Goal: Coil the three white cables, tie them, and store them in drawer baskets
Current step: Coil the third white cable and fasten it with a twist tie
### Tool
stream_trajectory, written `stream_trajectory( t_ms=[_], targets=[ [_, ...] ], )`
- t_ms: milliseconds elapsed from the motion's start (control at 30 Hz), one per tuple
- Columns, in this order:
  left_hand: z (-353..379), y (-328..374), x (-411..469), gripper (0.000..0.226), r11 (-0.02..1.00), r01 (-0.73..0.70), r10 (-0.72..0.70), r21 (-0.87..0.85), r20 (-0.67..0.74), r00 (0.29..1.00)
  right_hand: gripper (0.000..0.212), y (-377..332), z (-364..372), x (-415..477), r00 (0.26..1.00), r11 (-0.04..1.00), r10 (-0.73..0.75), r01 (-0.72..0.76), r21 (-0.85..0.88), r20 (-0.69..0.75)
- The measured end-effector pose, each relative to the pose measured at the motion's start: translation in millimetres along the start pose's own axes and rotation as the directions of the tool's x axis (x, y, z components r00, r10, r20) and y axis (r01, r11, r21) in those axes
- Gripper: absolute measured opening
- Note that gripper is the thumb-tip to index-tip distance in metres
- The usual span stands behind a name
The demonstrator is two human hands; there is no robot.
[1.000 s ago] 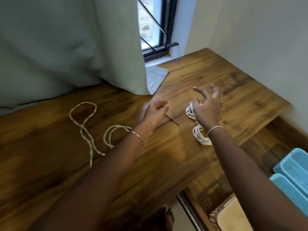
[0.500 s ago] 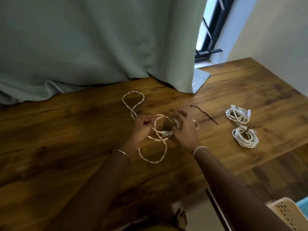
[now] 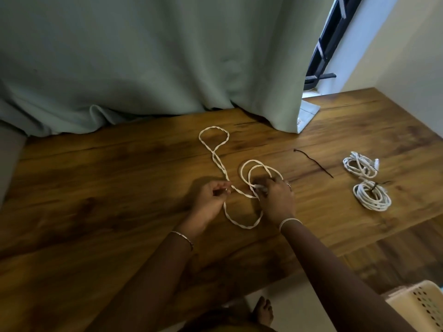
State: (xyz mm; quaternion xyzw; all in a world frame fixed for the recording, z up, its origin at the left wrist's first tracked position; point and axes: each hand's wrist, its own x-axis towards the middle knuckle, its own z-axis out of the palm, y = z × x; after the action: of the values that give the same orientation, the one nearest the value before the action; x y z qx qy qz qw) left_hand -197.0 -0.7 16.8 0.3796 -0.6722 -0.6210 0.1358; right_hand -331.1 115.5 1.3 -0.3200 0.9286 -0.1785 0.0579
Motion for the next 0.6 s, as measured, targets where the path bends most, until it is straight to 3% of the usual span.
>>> stream_trajectory(
  t_ms=[300,433,533,600],
  targets=[
    [-8,6,0,0.021,0.997,-0.015,0.013,-0.080,-0.030,0.999,0.014,-10,-18,7,1.000,0.980,0.000,0.006,0.200,-0.028],
    [-2,24,1,0.010,0.982,-0.037,0.035,-0.185,-0.019,0.999,0.014,-16,-26,7,0.983,0.947,-0.130,0.161,0.277,-0.130],
    [4,40,6,0.027,0.956,-0.025,0.028,-0.293,0.006,1.000,0.015,-28,-33,4,0.955,0.896,-0.227,0.281,0.343,-0.191],
    [4,50,7,0.028,0.884,0.006,0.005,-0.468,0.023,1.000,0.014,-37,-38,4,0.927,0.862,-0.298,0.363,0.354,-0.225]
  ],
)
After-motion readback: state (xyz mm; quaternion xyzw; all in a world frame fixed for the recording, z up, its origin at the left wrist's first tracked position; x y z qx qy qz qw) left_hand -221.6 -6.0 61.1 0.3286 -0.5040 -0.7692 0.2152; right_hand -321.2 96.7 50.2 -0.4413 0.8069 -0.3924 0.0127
